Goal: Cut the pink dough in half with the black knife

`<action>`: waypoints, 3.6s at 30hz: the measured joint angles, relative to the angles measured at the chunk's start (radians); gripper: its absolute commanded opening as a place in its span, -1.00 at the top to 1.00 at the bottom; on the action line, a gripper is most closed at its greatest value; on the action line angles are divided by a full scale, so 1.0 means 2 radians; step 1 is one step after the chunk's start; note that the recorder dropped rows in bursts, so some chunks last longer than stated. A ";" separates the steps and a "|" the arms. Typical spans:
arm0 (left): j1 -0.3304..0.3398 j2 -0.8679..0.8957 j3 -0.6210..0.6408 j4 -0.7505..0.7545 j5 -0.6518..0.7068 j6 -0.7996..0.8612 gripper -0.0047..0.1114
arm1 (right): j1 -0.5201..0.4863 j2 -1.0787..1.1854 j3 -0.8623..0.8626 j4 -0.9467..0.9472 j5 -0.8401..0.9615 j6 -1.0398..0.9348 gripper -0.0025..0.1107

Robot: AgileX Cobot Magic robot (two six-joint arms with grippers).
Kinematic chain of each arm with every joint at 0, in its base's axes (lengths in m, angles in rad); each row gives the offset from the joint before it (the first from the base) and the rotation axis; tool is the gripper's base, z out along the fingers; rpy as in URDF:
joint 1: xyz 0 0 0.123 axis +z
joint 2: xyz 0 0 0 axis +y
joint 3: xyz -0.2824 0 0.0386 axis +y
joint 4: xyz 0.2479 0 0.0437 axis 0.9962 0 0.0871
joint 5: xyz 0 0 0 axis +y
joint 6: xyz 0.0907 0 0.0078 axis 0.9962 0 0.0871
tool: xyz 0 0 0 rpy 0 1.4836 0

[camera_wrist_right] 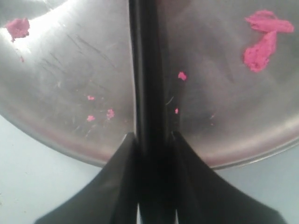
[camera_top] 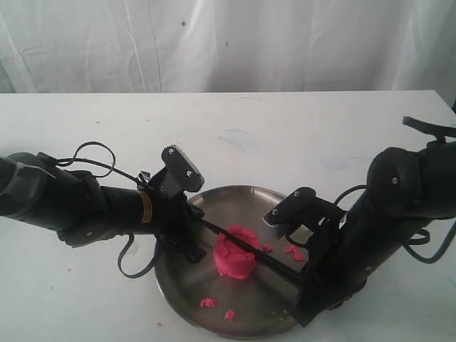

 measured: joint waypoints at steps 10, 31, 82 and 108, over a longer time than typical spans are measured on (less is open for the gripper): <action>0.000 0.000 0.000 0.000 0.000 0.000 0.92 | 0.000 0.002 0.000 0.000 -0.001 0.000 0.64; 0.000 0.000 0.000 0.002 0.000 0.000 0.92 | 0.000 0.004 -0.005 0.020 -0.052 0.010 0.38; -0.001 0.039 -0.004 -0.015 -0.164 0.049 0.92 | 0.000 0.005 -0.014 0.026 -0.046 0.016 0.96; -0.001 0.055 -0.007 -0.019 -0.148 0.059 0.92 | 0.000 0.004 -0.015 0.027 -0.046 0.018 0.96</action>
